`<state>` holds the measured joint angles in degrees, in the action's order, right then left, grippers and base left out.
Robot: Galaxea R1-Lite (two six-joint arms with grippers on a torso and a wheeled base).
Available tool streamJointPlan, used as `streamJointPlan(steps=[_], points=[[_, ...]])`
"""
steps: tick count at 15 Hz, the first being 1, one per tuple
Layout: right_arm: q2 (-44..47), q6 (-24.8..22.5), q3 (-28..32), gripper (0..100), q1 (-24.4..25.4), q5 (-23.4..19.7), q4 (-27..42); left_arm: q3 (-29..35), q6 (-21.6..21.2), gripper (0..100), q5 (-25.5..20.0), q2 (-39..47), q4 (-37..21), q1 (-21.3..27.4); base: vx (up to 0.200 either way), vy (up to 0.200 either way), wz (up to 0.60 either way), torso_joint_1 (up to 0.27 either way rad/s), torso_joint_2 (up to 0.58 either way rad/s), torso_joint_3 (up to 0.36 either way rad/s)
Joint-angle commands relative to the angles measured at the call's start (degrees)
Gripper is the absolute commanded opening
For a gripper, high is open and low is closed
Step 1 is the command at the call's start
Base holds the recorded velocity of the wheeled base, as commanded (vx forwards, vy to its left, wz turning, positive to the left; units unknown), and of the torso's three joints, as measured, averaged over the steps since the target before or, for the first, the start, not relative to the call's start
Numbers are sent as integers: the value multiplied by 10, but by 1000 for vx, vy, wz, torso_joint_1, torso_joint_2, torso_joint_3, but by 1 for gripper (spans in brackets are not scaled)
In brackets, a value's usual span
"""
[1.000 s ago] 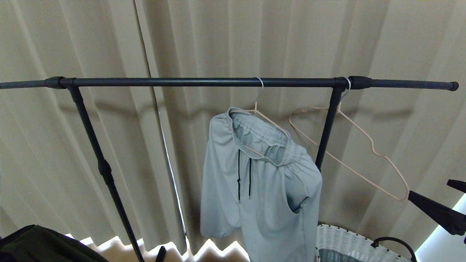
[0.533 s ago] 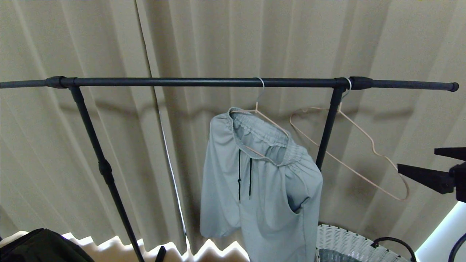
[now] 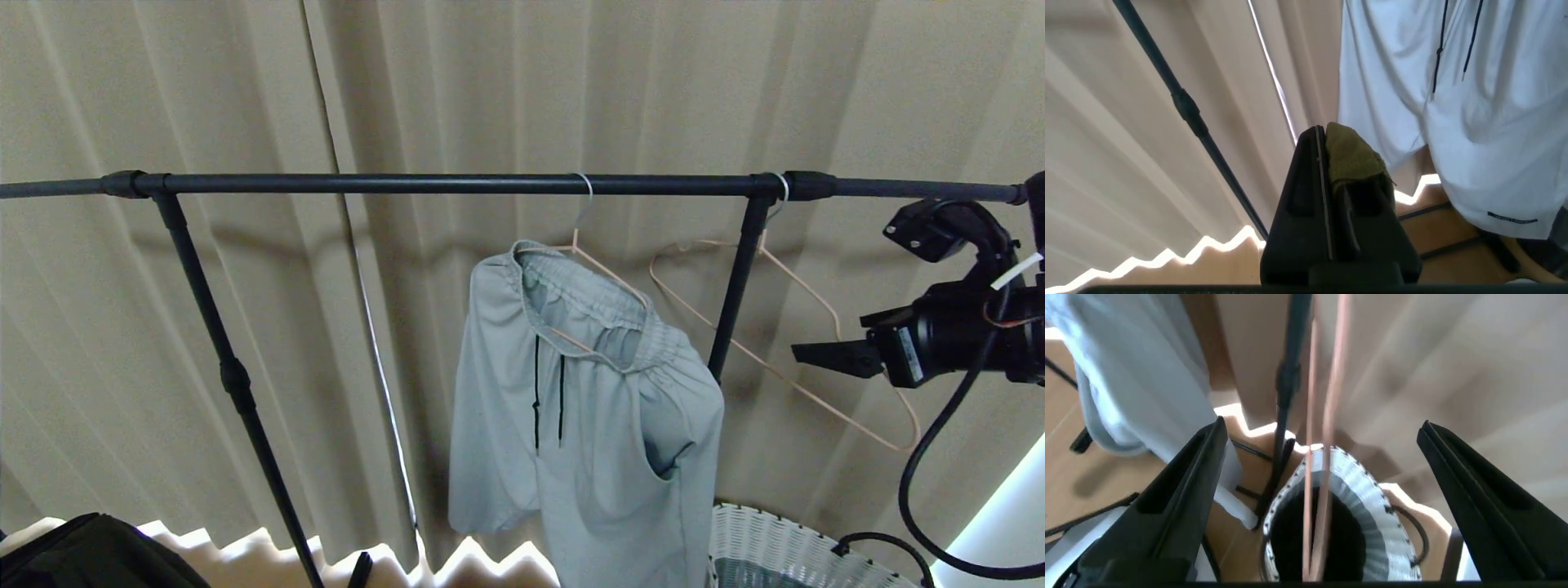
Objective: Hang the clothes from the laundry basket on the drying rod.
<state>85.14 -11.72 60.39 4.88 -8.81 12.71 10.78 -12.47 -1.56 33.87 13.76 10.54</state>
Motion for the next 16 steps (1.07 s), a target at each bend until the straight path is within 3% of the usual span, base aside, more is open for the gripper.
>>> streamJointPlan(steps=[1,12,13,16], points=[[50,1,27,100,5,-1,-1,0,0,0,0,-4,0,0,0,0,0,0,0,0],[109,3,78,100,0,20,-6,-2,-9,0,-1,-8,0,1,0,0,0,0,0,0],[107,3,78,0,0,20,-6,-2,-9,0,-1,-11,-1,1,0,0,0,0,0,0],[103,3,77,0,0,21,-5,-2,-9,0,-1,-13,0,1,0,0,0,0,0,0]])
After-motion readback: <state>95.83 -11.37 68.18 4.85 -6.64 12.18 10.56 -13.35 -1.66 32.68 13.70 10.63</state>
